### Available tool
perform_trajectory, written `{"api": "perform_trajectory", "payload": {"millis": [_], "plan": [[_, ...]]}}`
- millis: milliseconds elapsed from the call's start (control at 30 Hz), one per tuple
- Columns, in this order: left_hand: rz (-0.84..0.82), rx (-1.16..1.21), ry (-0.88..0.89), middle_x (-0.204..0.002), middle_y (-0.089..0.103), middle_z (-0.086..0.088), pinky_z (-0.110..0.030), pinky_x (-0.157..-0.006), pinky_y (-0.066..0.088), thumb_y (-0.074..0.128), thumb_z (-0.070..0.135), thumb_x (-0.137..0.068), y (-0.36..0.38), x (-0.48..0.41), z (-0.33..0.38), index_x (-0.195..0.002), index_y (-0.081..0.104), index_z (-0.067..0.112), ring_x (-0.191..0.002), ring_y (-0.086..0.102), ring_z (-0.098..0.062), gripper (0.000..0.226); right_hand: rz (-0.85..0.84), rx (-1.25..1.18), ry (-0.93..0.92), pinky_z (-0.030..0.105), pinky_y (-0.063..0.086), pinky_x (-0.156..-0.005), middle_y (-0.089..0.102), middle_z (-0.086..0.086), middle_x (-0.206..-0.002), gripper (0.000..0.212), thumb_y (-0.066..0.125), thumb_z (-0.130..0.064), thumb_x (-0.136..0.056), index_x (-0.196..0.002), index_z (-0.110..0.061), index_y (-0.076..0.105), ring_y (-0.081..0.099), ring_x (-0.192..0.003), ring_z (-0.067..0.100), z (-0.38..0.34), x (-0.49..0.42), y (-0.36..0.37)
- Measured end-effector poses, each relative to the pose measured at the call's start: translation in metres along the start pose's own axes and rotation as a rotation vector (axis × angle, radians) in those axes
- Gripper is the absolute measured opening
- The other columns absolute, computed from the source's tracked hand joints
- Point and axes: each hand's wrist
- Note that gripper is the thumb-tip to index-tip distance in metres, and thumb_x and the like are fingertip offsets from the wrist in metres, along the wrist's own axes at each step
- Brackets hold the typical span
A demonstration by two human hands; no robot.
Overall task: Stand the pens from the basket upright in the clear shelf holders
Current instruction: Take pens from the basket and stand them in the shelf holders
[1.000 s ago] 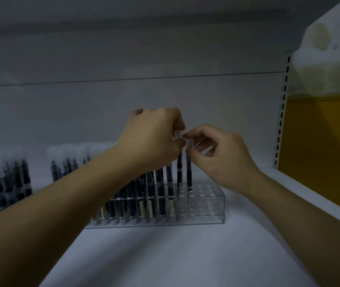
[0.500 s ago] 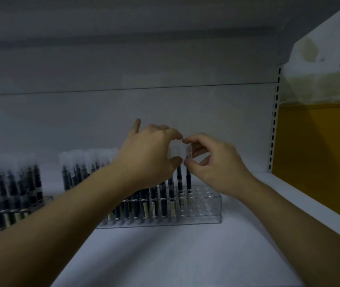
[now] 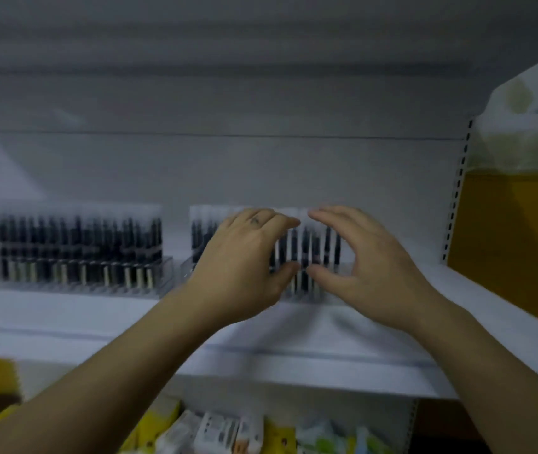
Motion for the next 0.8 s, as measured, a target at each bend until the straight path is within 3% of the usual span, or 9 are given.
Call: {"api": "perform_trajectory", "payload": {"millis": [233, 367, 533, 633, 800], "plan": [[-0.044, 0.042, -0.128, -0.131, 0.055, 0.001, -0.034, -0.099, 0.04, 0.066, 0.038, -0.087, -0.013, 0.126, -0.017, -0.134, 0.052, 0.019, -0.121, 0.046, -0.019, 0.053, -0.035, -0.153, -0.072, 0.02, 0.023, -0.112, 0.041, -0.011, -0.145, 0.058, 0.069, -0.032, -0.087, -0.14, -0.026, 0.047, 0.032, -0.136, 0.007, -0.075, 0.067, 0.056], [-0.106, 0.067, -0.237, -0.132, 0.055, 0.002, -0.032, -0.101, 0.039, 0.066, 0.039, -0.087, -0.01, 0.197, -0.029, -0.135, 0.052, 0.019, -0.123, 0.047, -0.017, 0.054, -0.136, -0.277, -0.109, 0.006, 0.018, -0.108, 0.04, -0.018, -0.139, 0.056, 0.065, -0.036, -0.087, -0.14, -0.028, 0.047, 0.03, -0.132, -0.003, -0.112, 0.106, 0.106], [-0.159, 0.106, -0.415, -0.131, 0.057, -0.001, -0.04, -0.099, 0.044, 0.067, 0.039, -0.085, 0.003, 0.275, -0.046, -0.132, 0.055, 0.017, -0.12, 0.052, -0.024, 0.054, -0.307, -0.403, -0.038, -0.006, 0.013, -0.097, 0.034, -0.031, -0.127, 0.058, 0.066, -0.036, -0.085, -0.139, -0.03, 0.047, 0.026, -0.119, -0.021, -0.133, 0.148, 0.176], [-0.262, 0.087, -0.49, -0.136, 0.054, 0.0, -0.037, -0.1, 0.042, 0.069, 0.042, -0.085, 0.023, 0.32, -0.055, -0.135, 0.053, 0.018, -0.126, 0.048, -0.023, 0.058, -0.483, -0.385, 0.052, 0.001, 0.012, -0.101, 0.032, -0.029, -0.135, 0.061, 0.066, -0.039, -0.087, -0.142, -0.035, 0.04, 0.025, -0.129, -0.008, -0.129, 0.177, 0.227], [-0.555, 0.075, -0.666, -0.149, 0.04, 0.004, -0.035, -0.112, 0.026, 0.058, 0.054, -0.088, 0.077, 0.389, -0.067, -0.146, 0.036, 0.026, -0.139, 0.031, -0.018, 0.068, -0.768, -0.412, 0.248, 0.026, 0.031, -0.109, 0.032, -0.013, -0.15, 0.064, 0.065, -0.041, -0.089, -0.145, -0.032, 0.036, 0.029, -0.137, 0.01, -0.123, 0.232, 0.302]]}}
Point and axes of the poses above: each hand's wrist, its own x-axis away from the middle knuckle, its own y-axis out of the palm, z = x × y
